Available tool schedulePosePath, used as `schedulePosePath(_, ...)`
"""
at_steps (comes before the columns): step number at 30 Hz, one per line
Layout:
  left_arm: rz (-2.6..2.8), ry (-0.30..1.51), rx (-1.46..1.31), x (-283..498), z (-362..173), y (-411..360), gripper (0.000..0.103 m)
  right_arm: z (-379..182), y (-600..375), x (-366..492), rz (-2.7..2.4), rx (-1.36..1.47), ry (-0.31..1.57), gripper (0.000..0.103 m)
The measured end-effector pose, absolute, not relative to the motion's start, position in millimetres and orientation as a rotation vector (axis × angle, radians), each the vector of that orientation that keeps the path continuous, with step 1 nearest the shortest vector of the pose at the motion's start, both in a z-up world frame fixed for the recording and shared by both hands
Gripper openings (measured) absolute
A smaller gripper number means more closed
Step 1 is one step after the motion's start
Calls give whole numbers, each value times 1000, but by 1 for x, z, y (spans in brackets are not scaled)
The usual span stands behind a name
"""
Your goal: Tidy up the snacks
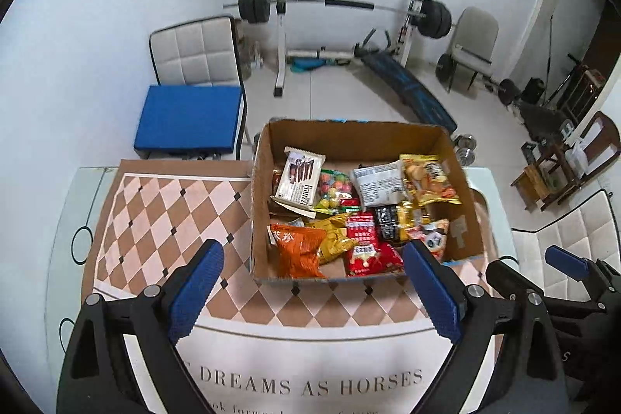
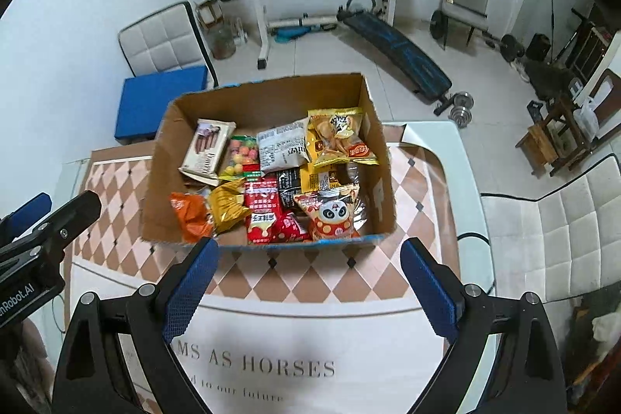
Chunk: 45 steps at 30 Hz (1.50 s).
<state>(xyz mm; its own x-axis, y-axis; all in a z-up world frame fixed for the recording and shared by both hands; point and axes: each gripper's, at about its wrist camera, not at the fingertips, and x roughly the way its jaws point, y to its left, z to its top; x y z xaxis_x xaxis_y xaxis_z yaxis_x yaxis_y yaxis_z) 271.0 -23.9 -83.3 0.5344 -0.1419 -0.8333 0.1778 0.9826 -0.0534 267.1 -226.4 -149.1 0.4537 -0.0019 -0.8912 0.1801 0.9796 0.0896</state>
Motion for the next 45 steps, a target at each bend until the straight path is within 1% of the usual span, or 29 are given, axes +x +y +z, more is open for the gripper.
schedulePosePath(12,-181,918,46,178,-38,-4,95,-81,-214,168,-120,179,968,97)
schedulePosePath(21,-179,842,62,137,-2,6,95,-34,-203,117,-110,164,891,97)
schedulePosePath(26,-187,816,41,124,14,11,95,-17,-198,96,-101,162,875,97)
schedulePosePath(35,-179,802,40,122,14,8,95,-7,-199,88,-119,145,866,97)
schedulePosePath(37,-174,807,50,127,9,6,95,-10,-202,92,-122,152,863,101)
schedulePosePath(40,-170,821,52,135,1,6,95,-16,-207,99,-124,158,862,101)
schedulePosePath(41,-168,821,48,138,-2,6,97,-18,-207,101,-130,155,860,101)
schedulePosePath(42,-165,828,47,142,-5,6,102,-20,-208,105,-135,153,859,102)
schedulePosePath(45,-161,828,49,149,-9,4,102,-28,-211,115,-152,140,859,102)
